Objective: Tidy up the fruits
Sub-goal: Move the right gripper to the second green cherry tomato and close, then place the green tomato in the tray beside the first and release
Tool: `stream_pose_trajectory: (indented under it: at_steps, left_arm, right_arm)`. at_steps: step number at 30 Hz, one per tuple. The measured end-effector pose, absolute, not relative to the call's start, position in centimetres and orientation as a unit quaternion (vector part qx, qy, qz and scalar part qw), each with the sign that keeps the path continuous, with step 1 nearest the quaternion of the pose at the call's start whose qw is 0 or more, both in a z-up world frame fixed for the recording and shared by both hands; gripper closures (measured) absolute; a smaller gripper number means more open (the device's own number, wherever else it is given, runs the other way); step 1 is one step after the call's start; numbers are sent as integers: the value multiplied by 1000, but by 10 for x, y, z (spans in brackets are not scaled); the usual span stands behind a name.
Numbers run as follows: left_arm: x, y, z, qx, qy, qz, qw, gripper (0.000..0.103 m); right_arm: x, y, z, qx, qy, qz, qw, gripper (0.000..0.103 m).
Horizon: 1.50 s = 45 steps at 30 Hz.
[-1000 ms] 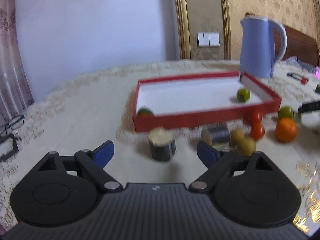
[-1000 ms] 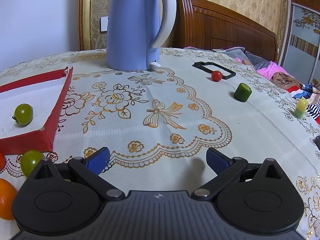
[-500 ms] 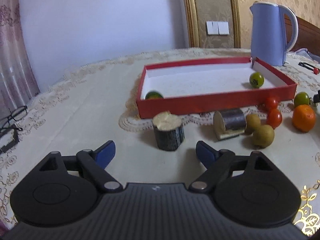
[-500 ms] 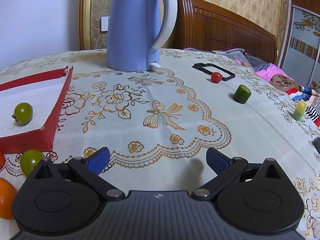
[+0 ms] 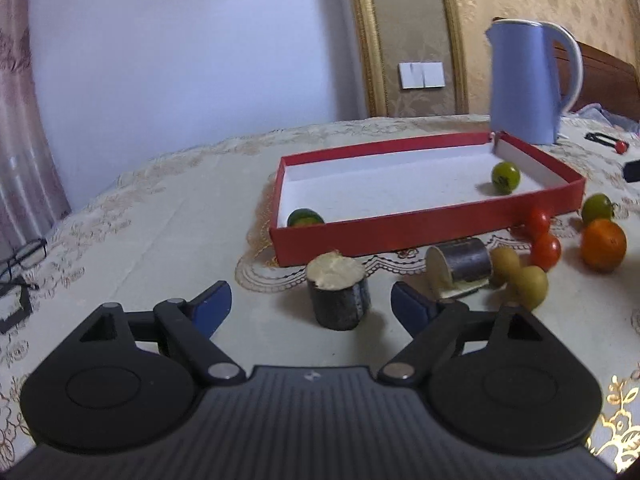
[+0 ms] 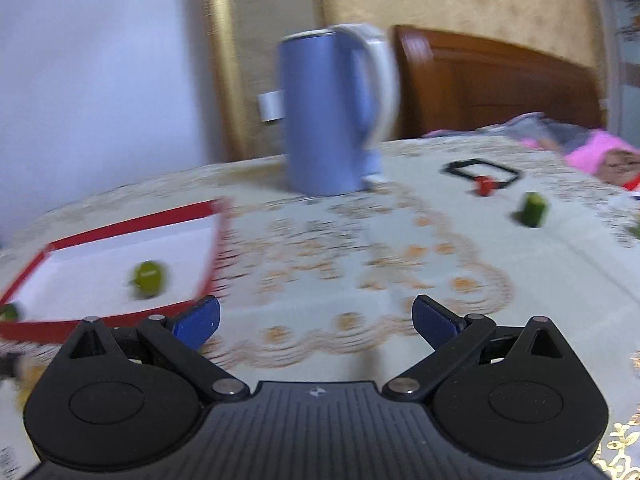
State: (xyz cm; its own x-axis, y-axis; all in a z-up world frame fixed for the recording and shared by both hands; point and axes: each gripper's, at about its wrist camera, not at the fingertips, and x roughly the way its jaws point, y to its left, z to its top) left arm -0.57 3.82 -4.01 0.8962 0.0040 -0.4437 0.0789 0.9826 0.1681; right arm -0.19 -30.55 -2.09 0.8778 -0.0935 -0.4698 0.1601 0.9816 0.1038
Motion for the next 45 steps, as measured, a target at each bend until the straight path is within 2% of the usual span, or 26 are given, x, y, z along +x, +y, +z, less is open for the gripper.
stream_pose_trajectory:
  at_steps: [5, 9, 11, 15, 18, 25, 33, 45]
  left_arm:
    - [-5, 37, -42, 94, 231, -18, 968, 15]
    - [-5, 37, -42, 97, 233, -17, 968, 12]
    - [-6, 34, -43, 106, 231, -17, 967, 11]
    - [-6, 32, -44, 118, 233, -13, 965, 4]
    - [-2, 31, -45, 120, 245, -15, 962, 4]
    - [0, 31, -47, 122, 256, -8, 959, 2]
    - [1, 30, -47, 128, 259, -3, 957, 0]
    - [5, 35, -47, 110, 269, -9, 957, 0]
  right_arm:
    - [4, -278, -22, 43, 259, -30, 965, 2]
    - [16, -260, -28, 35, 286, -5, 958, 30]
    - [22, -253, -30, 30, 297, 10, 954, 35]
    - [26, -238, -33, 15, 308, 29, 951, 59]
    - [29, -236, -38, 18, 311, 34, 950, 70]
    - [21, -239, -36, 26, 291, 41, 955, 71]
    - [39, -230, 6, -11, 233, 36, 972, 71]
    - [98, -209, -22, -75, 284, 22, 956, 71]
